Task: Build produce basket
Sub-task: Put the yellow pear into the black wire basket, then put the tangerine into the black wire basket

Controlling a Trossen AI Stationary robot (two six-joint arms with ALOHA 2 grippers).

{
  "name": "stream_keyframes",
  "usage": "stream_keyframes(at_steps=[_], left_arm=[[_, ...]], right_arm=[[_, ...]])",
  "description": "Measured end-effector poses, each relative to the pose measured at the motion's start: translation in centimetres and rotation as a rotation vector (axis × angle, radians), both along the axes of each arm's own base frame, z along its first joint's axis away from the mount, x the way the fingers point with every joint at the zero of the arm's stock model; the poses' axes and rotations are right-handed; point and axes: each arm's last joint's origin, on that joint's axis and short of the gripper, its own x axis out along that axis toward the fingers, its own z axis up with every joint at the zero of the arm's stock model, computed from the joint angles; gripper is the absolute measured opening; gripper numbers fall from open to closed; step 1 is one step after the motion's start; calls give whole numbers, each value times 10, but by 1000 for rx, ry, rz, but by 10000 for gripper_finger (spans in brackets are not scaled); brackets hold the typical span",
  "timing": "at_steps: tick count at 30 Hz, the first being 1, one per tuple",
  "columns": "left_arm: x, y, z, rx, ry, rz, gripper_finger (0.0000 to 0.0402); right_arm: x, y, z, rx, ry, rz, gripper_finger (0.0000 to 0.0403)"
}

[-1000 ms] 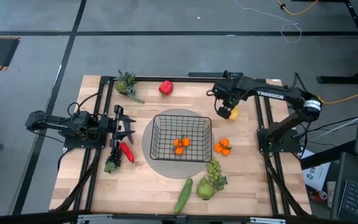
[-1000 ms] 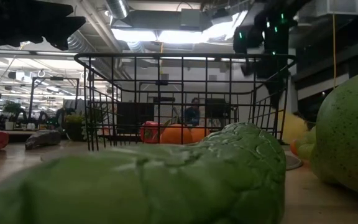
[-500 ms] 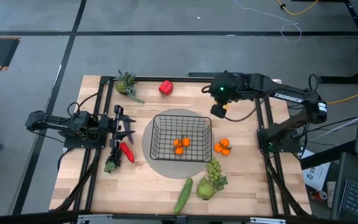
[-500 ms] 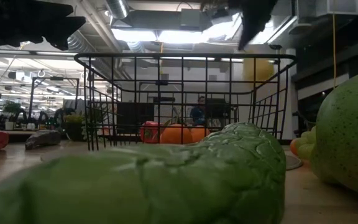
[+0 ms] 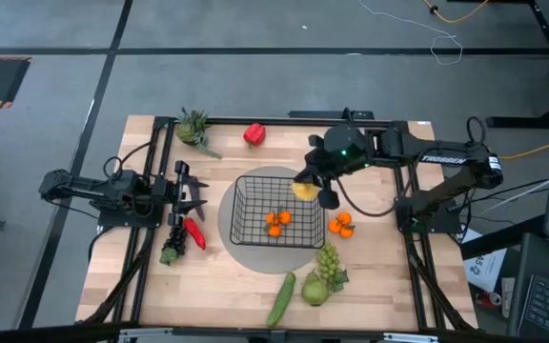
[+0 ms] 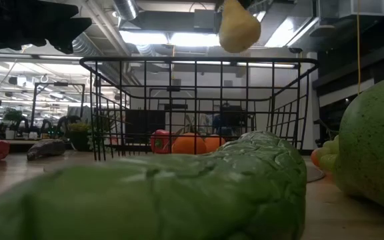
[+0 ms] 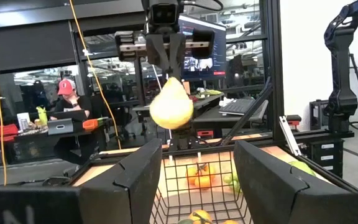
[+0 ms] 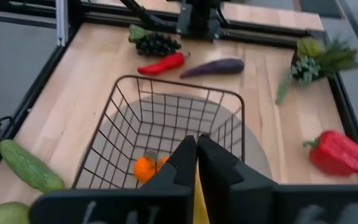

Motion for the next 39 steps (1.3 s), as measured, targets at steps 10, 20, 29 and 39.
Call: stream_keyframes(at_steps=[10, 20, 29, 39], left_arm=[[0, 0, 0, -1, 0, 0, 197], [0, 0, 0, -25, 0, -9, 197], [0, 0, 0, -25, 0, -9, 197], [0, 0, 0, -26, -1, -9, 197]], right_arm=[[2, 14, 3, -58, -46, 91, 68], [-5, 18, -6, 142, 104, -75, 158], [-42, 18, -32, 155, 568, -365, 161], [-85, 36, -33, -62, 718, -600, 161]])
